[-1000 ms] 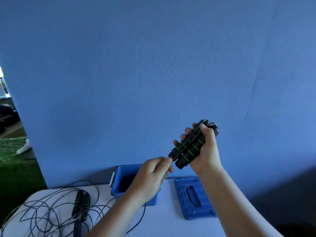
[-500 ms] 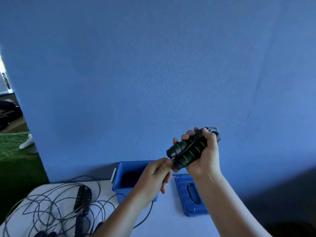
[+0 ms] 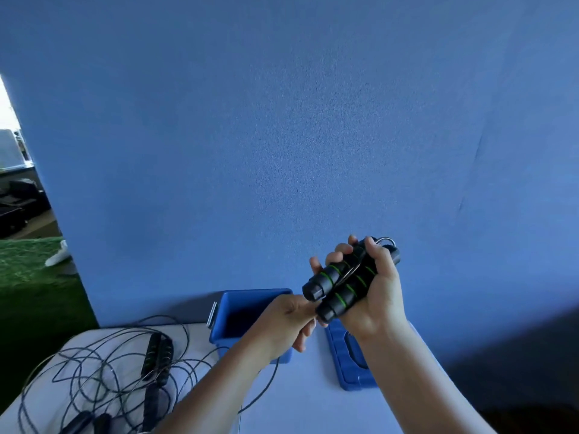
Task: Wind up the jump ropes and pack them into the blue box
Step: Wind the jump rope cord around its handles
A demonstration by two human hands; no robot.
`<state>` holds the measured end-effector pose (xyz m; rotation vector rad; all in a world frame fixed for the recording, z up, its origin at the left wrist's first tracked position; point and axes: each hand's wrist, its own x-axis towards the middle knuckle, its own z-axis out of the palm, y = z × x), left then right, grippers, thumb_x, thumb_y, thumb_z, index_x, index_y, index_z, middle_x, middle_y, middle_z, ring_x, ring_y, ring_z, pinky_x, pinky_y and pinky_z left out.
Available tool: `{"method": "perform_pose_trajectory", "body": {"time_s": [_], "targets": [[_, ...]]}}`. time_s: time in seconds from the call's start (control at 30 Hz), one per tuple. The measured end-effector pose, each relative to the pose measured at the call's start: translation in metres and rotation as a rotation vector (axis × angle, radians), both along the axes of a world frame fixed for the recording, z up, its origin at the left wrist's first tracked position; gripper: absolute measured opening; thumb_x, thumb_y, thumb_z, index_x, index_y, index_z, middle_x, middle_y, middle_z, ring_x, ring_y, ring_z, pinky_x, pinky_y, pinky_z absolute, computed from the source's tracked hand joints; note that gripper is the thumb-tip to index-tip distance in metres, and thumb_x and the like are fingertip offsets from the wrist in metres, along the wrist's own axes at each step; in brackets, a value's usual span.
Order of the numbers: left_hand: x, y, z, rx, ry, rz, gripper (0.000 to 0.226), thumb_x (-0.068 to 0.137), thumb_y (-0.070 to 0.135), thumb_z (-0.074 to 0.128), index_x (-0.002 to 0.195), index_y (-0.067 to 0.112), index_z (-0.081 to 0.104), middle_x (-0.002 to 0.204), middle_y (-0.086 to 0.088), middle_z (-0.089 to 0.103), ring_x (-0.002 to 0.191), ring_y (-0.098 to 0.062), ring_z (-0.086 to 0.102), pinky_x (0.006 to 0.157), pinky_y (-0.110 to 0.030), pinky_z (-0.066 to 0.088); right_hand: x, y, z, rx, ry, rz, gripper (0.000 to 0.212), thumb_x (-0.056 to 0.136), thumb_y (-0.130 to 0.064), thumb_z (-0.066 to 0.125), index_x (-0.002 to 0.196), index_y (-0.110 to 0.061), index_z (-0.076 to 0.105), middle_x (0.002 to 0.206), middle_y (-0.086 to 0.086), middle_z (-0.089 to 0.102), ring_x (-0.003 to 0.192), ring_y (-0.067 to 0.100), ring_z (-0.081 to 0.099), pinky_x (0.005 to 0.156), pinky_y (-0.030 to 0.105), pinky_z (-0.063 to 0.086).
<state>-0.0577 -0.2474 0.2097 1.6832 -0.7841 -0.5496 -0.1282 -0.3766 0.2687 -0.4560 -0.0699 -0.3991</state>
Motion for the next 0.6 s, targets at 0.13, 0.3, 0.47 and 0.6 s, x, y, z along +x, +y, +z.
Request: {"method": "perform_pose_trajectory", "body": {"time_s": [0.13, 0.3, 0.47, 0.6], "targets": [[0.013, 0.003, 0.007, 0.276, -0.187, 0.08, 0.046, 0.095, 0.055, 0.059, 0.064, 0.021, 0.053, 0.045, 0.008, 0.047, 0.044, -0.01, 0.047, 0.06, -0.027, 0.041, -0.007, -0.008, -0.009, -0.086, 0.086, 0.004, 0.01, 0.097, -0.026, 0.054, 0.096, -0.016, 0.055, 0.079, 0.002, 0.053, 0.065, 0.02, 0.055, 0.085, 0.048, 0.057], [0.025, 0.006, 0.024, 0.361, -0.302, 0.103, 0.051, 0.085, 0.058, 0.071, 0.061, 0.023, 0.045, 0.047, 0.011, 0.035, 0.042, -0.006, 0.034, 0.053, -0.028, 0.031, -0.012, -0.013, -0.021, -0.151, 0.24, -0.029, 0.004, 0.095, -0.019, 0.058, 0.095, -0.014, 0.058, 0.08, 0.006, 0.057, 0.064, 0.024, 0.058, 0.08, 0.049, 0.058], [0.026, 0.002, 0.028, 0.292, -0.218, 0.129, 0.046, 0.081, 0.055, 0.078, 0.069, 0.019, 0.052, 0.06, 0.006, 0.034, 0.055, -0.014, 0.033, 0.051, -0.03, 0.023, -0.012, -0.016, -0.036, -0.13, 0.319, -0.115, 0.006, 0.094, -0.013, 0.062, 0.097, -0.009, 0.059, 0.08, 0.011, 0.06, 0.066, 0.029, 0.062, 0.083, 0.053, 0.057], [0.023, -0.004, 0.029, 0.228, -0.017, 0.162, 0.037, 0.084, 0.044, 0.079, 0.071, 0.017, 0.058, 0.076, -0.009, 0.034, 0.068, -0.023, 0.029, 0.052, -0.029, 0.021, -0.012, -0.016, -0.043, -0.158, 0.368, -0.194, 0.006, 0.094, -0.01, 0.063, 0.097, -0.007, 0.06, 0.079, 0.013, 0.061, 0.068, 0.031, 0.064, 0.084, 0.055, 0.058]]}}
